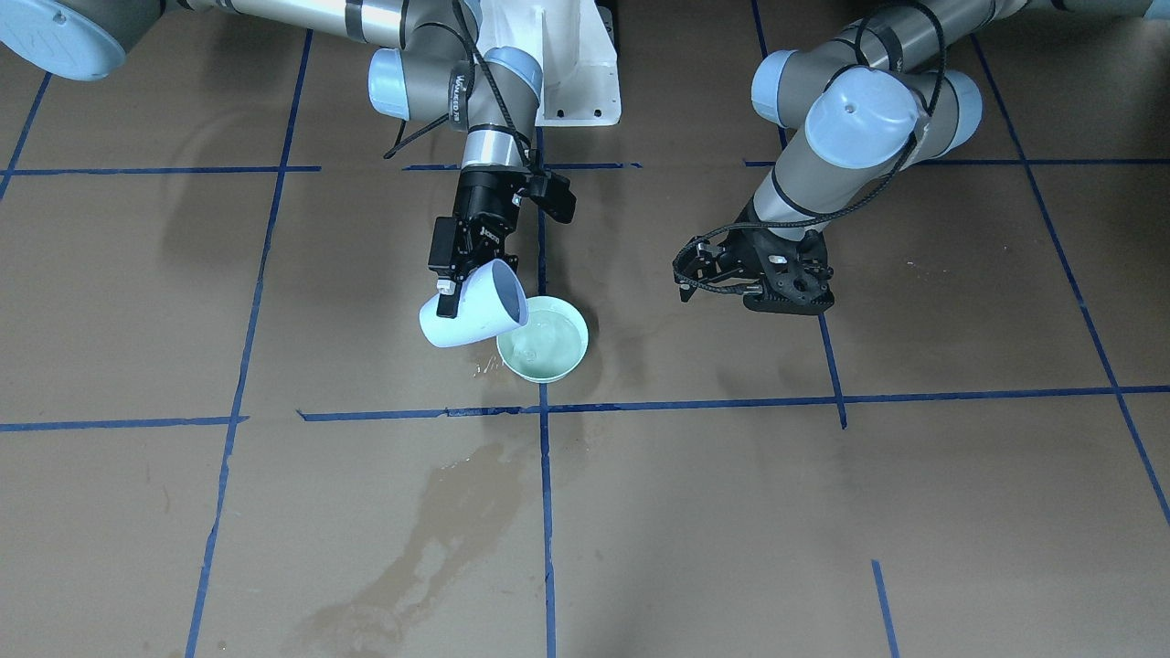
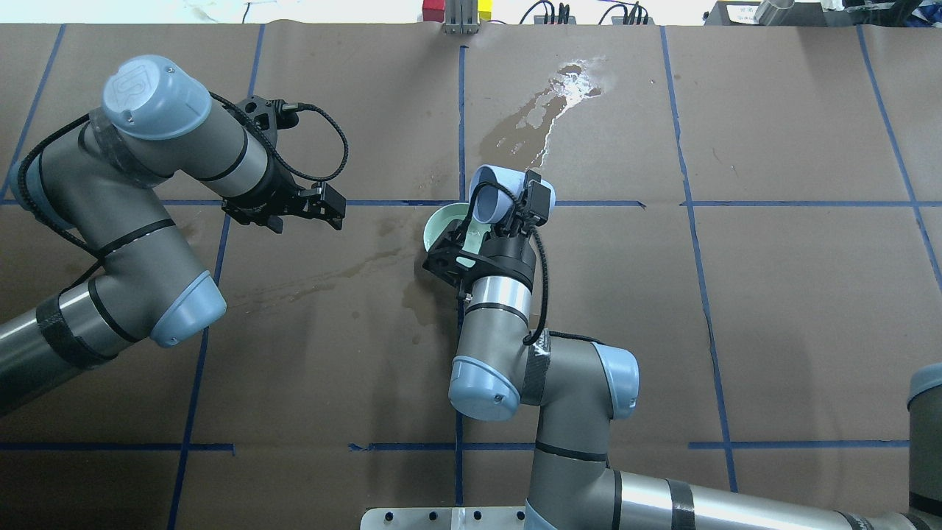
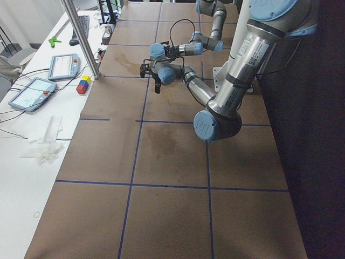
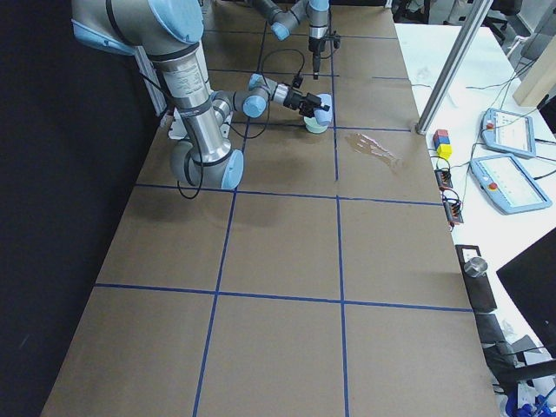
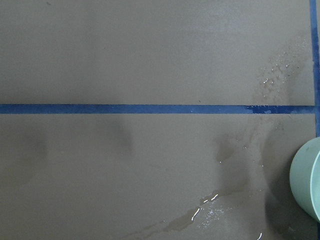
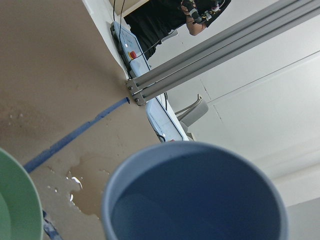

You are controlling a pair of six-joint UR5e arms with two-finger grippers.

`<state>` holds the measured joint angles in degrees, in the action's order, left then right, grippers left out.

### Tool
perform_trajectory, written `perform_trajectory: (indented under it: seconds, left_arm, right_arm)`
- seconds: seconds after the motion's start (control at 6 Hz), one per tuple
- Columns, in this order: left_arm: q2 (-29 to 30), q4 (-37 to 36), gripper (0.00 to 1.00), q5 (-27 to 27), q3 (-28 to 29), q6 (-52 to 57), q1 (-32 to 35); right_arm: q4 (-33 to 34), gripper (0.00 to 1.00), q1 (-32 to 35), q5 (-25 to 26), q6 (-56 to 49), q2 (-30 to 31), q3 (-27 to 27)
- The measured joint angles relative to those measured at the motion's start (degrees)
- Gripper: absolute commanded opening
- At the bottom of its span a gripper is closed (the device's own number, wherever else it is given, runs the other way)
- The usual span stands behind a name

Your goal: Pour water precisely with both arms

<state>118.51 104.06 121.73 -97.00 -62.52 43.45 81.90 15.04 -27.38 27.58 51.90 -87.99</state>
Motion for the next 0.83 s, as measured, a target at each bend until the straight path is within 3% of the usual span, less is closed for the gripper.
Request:
perform_trajectory:
  seconds: [0.33,0.83]
  left_arm:
    - [0.04,0.0,1.0,0.0,0.01,0.01,-0.02]
    - [-0.01,0.0,1.0,0.0,0.05,-0.04,-0.01]
  right_arm:
    - [-8.98,0.0,1.58,-6.52,11.36,0.33,-0.51]
    - [-10.83,0.0,3.87,-16.14,30.25,3.94,-7.73]
